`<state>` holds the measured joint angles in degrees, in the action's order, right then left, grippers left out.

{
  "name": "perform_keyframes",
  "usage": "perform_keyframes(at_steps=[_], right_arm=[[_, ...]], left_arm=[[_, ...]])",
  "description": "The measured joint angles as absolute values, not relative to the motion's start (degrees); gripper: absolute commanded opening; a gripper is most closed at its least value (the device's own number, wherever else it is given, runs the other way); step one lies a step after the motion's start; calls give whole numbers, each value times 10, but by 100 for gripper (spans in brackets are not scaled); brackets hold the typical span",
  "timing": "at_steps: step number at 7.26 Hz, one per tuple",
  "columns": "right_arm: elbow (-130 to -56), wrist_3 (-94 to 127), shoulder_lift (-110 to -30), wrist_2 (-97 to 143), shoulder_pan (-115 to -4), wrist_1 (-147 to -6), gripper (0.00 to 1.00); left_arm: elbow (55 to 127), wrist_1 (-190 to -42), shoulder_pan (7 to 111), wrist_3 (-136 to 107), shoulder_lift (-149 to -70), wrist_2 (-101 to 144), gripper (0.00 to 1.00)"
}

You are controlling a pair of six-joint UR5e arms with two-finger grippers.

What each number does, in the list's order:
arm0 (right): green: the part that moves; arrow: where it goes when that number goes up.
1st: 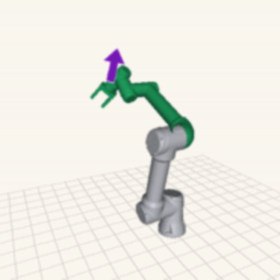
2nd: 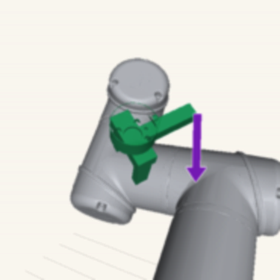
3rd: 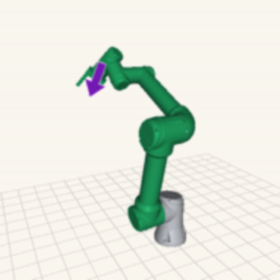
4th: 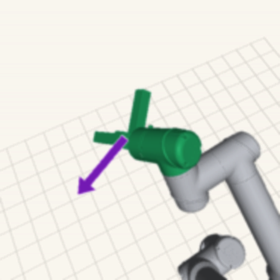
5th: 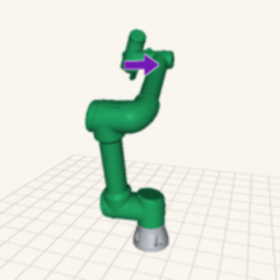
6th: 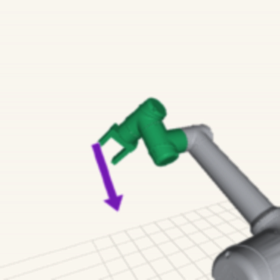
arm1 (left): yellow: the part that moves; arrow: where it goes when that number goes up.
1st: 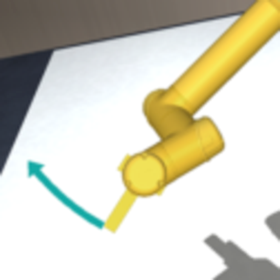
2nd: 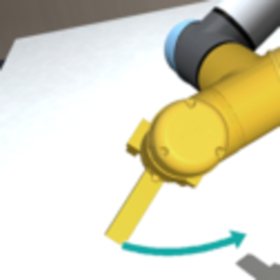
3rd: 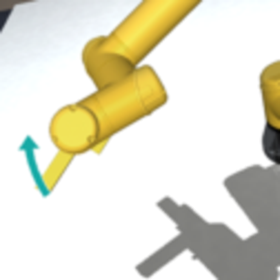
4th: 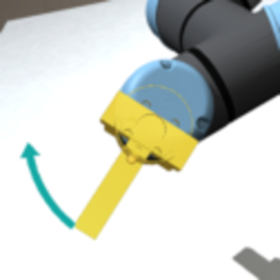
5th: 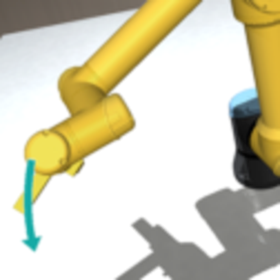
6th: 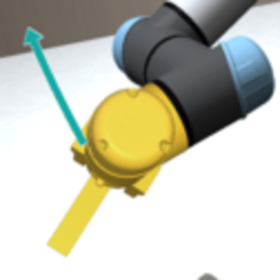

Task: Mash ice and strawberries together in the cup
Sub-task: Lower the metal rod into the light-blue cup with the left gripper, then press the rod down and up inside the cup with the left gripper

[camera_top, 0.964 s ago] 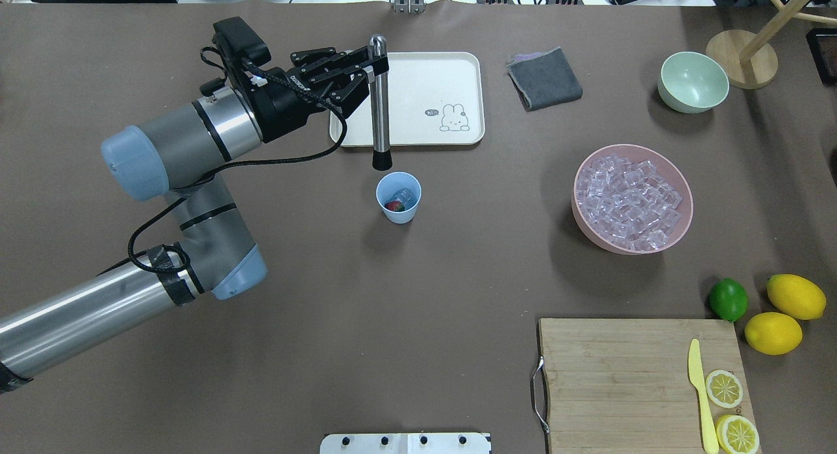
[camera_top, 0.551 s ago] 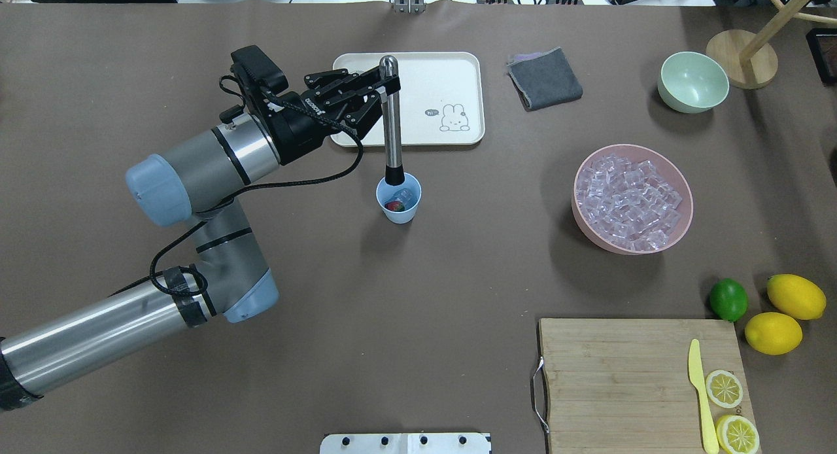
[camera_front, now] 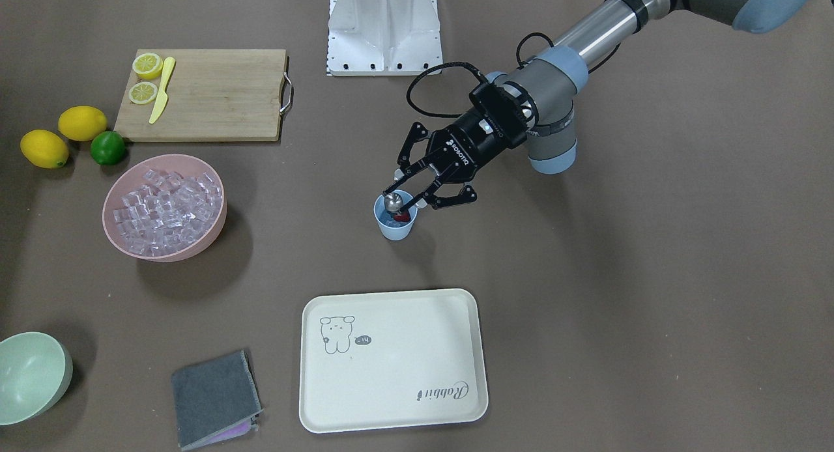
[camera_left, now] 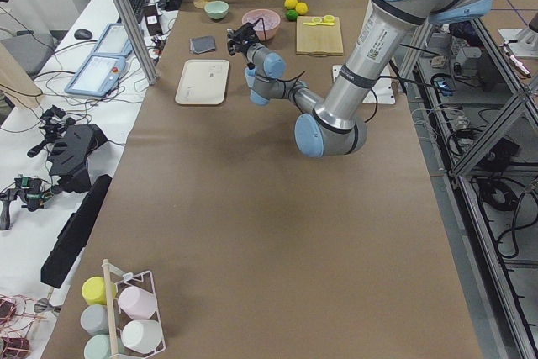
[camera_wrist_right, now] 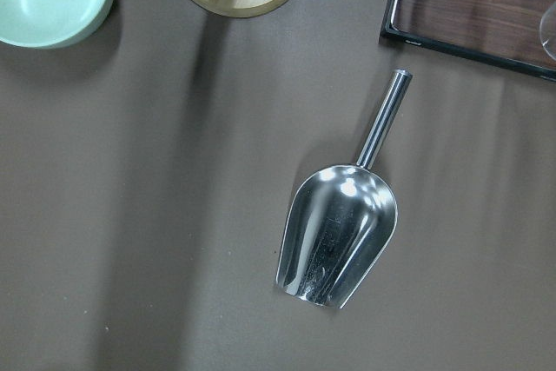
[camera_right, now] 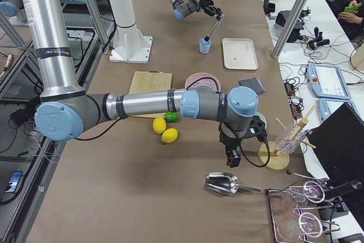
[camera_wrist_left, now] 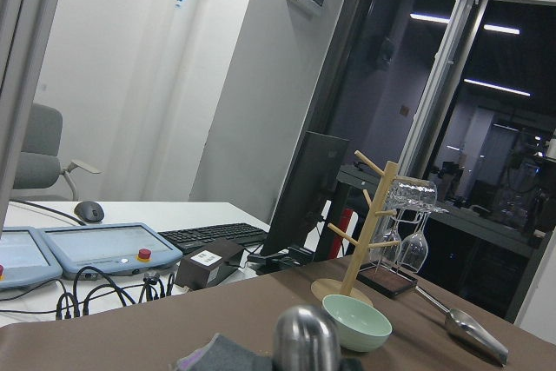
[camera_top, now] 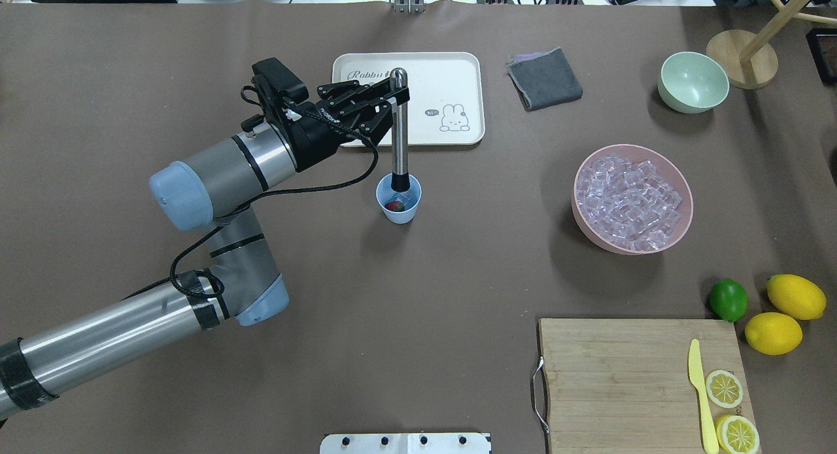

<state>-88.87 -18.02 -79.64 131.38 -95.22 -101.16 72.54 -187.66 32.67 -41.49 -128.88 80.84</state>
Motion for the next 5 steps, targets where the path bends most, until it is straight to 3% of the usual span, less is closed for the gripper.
perform_keyframes(at_steps=[5], right_arm=[[-891, -180, -797, 1313, -960, -1012, 99]], left_arm=[[713, -1880, 294, -415, -1277, 796, 20]])
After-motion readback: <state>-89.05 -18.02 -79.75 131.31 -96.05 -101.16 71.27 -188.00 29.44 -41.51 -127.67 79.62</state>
